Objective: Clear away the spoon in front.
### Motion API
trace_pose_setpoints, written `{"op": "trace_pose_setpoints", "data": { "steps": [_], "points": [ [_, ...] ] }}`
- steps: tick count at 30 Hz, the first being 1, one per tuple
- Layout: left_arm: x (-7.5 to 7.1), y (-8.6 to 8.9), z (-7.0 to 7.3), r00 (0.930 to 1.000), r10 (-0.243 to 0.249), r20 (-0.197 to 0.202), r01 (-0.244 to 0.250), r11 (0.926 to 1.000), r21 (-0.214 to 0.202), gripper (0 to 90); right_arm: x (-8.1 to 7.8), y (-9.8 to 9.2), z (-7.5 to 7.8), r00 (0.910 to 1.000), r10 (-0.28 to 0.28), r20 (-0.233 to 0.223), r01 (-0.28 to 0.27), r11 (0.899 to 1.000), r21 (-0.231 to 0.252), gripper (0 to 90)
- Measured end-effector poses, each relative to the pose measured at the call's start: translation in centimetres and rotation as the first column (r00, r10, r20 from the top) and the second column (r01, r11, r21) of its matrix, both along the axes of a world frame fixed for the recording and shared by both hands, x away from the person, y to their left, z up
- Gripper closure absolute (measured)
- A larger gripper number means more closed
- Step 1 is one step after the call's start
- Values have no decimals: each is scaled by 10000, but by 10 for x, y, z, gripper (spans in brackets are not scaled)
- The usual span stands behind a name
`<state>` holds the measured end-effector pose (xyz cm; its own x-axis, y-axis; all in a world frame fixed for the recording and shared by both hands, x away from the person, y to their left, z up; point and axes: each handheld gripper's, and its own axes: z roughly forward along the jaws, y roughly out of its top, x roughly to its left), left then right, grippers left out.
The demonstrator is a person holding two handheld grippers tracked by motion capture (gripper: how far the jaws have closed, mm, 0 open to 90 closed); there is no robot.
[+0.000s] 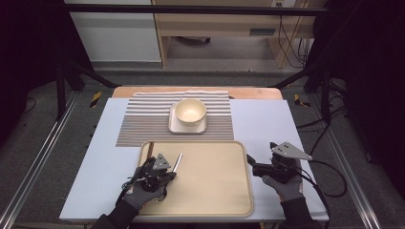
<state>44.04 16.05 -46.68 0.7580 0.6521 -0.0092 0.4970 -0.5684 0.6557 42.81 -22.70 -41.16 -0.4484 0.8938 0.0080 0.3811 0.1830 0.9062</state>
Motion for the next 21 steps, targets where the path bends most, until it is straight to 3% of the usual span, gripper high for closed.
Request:
{"op": "trace_pose_setpoints", "data": {
  "steps": [12, 21],
  "points": [
    [-2, 27, 2, 9981, 623, 4, -623, 9980, -52, 894, 0, -1, 0, 10000, 14, 39, -14, 10000, -19, 59],
    [-13, 20, 5, 9994, 272, 203, -269, 9995, -178, 894, 0, -1, 1, 10000, -5, 44, 5, 10000, -12, 59]
  ]
}}
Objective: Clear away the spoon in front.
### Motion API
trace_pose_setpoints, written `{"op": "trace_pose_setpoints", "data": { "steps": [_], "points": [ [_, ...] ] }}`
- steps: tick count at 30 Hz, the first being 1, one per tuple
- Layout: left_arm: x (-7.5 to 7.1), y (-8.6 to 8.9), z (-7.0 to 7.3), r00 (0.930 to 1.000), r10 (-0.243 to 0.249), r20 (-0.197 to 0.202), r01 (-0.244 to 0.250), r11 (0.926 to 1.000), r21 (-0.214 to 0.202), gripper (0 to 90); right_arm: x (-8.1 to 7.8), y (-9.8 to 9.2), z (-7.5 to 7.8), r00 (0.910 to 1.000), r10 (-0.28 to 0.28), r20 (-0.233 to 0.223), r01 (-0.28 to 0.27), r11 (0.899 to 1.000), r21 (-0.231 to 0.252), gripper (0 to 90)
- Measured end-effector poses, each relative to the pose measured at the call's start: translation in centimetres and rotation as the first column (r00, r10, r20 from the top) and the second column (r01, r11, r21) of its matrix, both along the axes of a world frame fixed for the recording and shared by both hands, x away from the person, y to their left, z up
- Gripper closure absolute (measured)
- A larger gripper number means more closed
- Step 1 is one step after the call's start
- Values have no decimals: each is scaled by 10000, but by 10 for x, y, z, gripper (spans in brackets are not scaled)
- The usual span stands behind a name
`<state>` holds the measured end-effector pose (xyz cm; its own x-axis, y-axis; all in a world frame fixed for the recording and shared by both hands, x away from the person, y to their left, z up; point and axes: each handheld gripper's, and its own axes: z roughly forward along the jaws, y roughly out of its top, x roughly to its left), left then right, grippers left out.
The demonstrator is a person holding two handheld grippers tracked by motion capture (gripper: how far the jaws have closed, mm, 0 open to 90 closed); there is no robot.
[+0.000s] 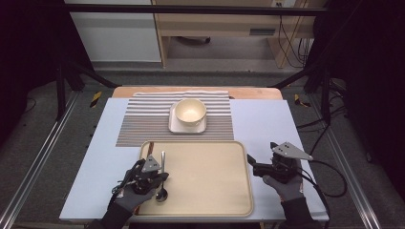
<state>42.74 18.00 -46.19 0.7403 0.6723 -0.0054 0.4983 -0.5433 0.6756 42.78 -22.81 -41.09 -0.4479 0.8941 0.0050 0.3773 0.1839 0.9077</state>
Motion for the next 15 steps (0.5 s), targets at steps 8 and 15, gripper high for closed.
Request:
{"op": "trace_pose_setpoints", "data": {
  "steps": [8, 15],
  "points": [
    [-7, -3, -4, 9996, -191, -186, 198, 9989, 423, 894, 0, 0, 0, 10000, -20, 2, 20, 10000, 16, 59],
    [-11, 6, -3, 9996, -22, -296, 36, 9989, 460, 894, -1, -1, 1, 10000, -23, 2, 23, 10000, 25, 59]
  ]
}}
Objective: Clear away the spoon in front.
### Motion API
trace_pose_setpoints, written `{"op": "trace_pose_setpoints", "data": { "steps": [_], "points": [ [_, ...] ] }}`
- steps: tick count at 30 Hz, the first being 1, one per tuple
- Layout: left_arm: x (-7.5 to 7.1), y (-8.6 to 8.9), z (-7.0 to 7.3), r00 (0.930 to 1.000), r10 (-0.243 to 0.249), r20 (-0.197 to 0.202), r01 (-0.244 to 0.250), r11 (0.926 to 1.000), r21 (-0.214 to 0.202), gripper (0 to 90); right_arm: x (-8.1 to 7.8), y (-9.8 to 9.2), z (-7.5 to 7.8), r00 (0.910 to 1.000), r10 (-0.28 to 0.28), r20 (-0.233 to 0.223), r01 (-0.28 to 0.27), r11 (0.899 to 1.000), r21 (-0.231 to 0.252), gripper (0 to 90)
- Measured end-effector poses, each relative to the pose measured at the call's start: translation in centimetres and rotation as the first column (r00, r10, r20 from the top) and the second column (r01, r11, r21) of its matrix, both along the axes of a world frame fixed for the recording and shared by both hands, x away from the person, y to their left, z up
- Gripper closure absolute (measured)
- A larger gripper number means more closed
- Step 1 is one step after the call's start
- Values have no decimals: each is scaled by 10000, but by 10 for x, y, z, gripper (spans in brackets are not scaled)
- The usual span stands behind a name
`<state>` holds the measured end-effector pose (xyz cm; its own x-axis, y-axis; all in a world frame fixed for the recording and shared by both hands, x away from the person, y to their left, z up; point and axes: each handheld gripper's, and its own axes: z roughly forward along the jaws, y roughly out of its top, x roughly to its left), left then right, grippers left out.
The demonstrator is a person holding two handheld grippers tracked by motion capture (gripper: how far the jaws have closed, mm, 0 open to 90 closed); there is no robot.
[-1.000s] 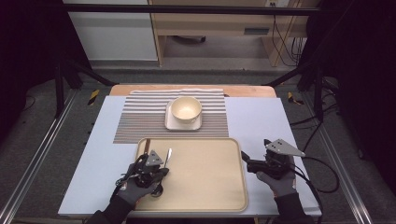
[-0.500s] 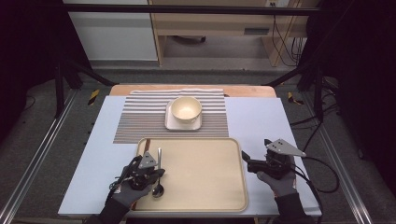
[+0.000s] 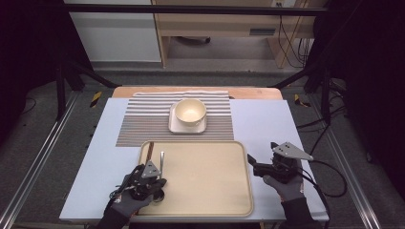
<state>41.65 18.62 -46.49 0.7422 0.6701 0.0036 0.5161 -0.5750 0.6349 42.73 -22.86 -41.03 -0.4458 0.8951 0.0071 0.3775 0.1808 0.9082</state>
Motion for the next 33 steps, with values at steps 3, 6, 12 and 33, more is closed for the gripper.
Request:
{"op": "trace_pose_setpoints", "data": {
  "steps": [3, 6, 12, 33],
  "points": [
    [-2, 7, 0, 10000, 90, -18, -90, 10000, 25, 894, 0, 0, 0, 10000, -5, -7, 5, 10000, -1, 59],
    [-2, 15, 0, 9994, 350, -22, -350, 9994, -24, 894, 0, 0, -1, 10000, 12, -8, -12, 10000, -36, 59],
    [3, 16, 4, 9984, 518, 211, -513, 9984, -246, 894, 0, 0, 0, 10000, 8, -8, -8, 10000, -5, 59],
    [21, 17, -2, 9945, 970, 404, -964, 9952, -183, 894, 1, 2, -1, 10000, 8, -51, -8, 10000, -37, 59]
  ]
}}
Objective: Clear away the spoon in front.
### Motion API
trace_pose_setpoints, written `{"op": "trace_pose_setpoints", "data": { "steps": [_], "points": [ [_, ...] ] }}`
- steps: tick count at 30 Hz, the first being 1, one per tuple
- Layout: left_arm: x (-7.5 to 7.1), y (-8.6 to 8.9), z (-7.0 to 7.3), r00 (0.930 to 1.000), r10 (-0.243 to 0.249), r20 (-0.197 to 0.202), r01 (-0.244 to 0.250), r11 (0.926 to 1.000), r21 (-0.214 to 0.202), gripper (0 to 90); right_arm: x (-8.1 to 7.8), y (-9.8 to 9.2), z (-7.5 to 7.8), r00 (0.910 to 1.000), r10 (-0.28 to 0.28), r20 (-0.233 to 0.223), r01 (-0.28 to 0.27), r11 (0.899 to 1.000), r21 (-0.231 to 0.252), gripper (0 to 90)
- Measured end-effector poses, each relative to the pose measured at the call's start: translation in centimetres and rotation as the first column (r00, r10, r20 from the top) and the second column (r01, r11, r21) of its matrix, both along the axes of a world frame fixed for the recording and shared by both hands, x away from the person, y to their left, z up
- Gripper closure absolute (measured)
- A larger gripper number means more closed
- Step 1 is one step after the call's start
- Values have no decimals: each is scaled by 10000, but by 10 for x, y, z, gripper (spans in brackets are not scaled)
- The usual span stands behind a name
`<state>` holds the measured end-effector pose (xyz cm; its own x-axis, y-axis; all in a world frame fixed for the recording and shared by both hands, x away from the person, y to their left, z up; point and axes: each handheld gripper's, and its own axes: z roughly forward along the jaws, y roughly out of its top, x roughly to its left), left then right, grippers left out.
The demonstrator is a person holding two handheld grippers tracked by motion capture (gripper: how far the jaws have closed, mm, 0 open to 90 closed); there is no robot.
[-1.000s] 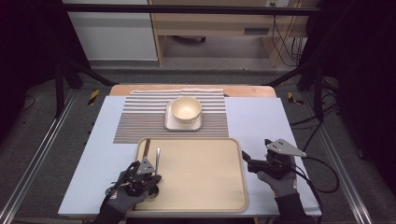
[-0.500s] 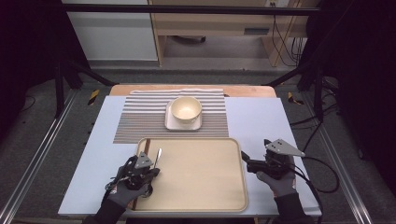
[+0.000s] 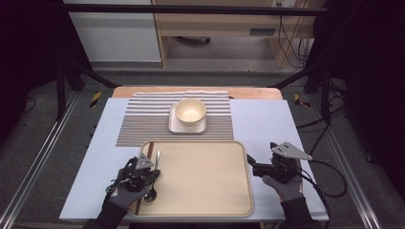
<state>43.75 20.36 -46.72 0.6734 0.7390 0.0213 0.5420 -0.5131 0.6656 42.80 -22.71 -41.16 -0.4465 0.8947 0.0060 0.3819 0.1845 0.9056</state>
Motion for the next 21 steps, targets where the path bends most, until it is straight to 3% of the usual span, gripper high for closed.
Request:
{"op": "trace_pose_setpoints", "data": {
  "steps": [5, 6, 16, 21],
  "points": [
    [0, 1, 3, 9998, 14, 188, -10, 9998, -220, 891, 0, 0, 0, 10000, -8, 18, 8, 10000, 8, 59],
    [-1, 2, 6, 9994, 59, 336, -43, 9989, -465, 881, 0, -1, 0, 10000, 5, 32, -5, 10000, -20, 59],
    [-1, 9, 27, 9942, 316, 1025, -180, 9912, -1311, 747, 0, -1, 0, 10000, -38, -3, 38, 10000, -12, 59],
    [3, 10, 40, 9891, 520, 1379, -309, 9882, -1503, 591, 1, -2, 1, 10000, -88, -6, 88, 10000, 45, 59]
  ]
}}
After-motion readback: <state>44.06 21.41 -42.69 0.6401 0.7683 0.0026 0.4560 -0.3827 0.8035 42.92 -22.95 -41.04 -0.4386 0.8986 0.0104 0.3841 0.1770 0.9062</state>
